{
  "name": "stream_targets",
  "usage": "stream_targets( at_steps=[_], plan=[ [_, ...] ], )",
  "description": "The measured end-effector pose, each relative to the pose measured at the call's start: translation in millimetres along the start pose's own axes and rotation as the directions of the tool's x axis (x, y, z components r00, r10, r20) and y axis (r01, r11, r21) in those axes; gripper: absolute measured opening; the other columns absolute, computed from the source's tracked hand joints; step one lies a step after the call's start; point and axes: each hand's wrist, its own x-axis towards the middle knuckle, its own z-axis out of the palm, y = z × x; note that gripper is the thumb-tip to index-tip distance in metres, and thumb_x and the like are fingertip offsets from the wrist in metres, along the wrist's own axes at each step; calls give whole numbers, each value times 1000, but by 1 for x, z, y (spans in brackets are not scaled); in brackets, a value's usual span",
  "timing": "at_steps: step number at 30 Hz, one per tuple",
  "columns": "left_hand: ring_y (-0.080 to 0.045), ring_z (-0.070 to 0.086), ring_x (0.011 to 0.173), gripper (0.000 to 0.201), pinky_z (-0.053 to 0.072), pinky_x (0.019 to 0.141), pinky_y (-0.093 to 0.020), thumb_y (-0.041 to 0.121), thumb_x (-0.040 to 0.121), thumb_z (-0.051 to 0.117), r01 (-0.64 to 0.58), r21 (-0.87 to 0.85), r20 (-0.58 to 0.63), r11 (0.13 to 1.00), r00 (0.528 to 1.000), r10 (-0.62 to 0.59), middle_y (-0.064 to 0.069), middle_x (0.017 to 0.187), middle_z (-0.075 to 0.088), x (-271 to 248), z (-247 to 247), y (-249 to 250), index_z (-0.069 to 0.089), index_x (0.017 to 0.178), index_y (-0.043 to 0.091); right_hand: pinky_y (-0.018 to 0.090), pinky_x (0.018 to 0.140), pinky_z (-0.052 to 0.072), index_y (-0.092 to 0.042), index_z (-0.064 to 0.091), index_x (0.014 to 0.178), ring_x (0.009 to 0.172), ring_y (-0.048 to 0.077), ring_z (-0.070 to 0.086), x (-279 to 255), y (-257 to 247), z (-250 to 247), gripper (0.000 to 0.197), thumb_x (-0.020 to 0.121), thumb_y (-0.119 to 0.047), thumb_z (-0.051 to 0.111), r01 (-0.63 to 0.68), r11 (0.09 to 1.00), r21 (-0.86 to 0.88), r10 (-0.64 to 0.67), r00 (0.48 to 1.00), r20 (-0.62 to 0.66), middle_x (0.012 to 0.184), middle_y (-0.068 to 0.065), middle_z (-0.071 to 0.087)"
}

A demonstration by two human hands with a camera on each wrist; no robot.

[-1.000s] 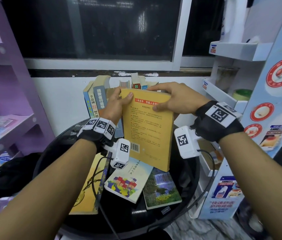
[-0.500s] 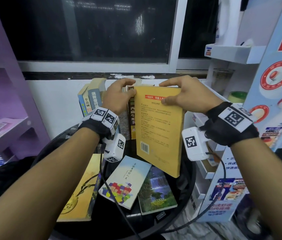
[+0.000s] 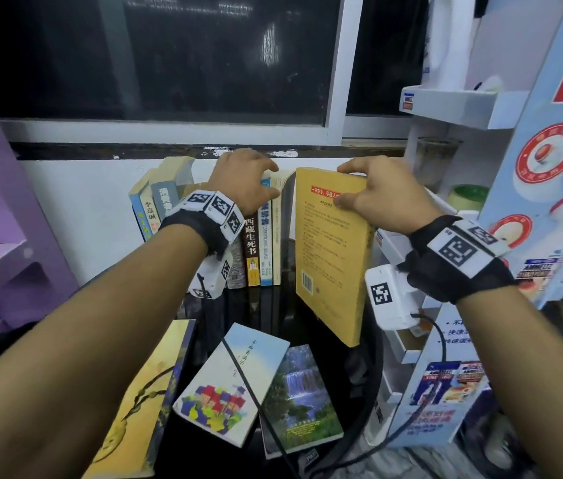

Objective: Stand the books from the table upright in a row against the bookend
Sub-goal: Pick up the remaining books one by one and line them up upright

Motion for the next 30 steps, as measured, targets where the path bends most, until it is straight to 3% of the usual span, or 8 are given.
stream_targets(
  at_steps=[3,8,19,25,30],
  plan=[
    [-22,38,134,50,24,114,-47,53,86,55,-28,46,37,999,999,27,0,141,49,9,6,-1,54,130,30,38,85,55,-24,50,136,100,21,62,8,1,8,55,85,-32,70,-30,999,33,31,999,-21,125,6,60],
    [-22,29,140,53,20,115,-48,58,86,53,-30,71,125,997,992,21,2,148,42,11,20,-2,50,134,35,35,84,51,-22,49,138,106,23,61,19,-3,21,55,87,-30,68,-18,999,36,20,999,-50,126,6,61],
    [-22,33,134,39,27,110,-40,44,86,63,-42,-80,27,996,999,44,-1,139,47,4,33,-17,60,122,28,33,88,46,-19,52,136,112,26,55,43,-15,52,48,90,-28,64,-3,1000,12,5,996,-90,125,9,59],
    [-22,37,130,39,27,108,-37,44,85,63,-47,-114,-6,992,999,46,-2,136,49,2,35,-18,60,121,29,33,85,45,-17,53,133,110,28,55,53,-14,67,45,91,-26,63,-10,1000,5,10,996,-92,122,11,61],
    [-22,38,129,38,27,107,-36,43,84,65,-57,-136,-22,989,998,54,-2,134,50,2,36,-18,62,119,28,35,90,44,-20,55,132,111,29,54,63,-11,81,42,90,-26,62,-17,1000,3,17,995,-102,120,9,63]
  ],
)
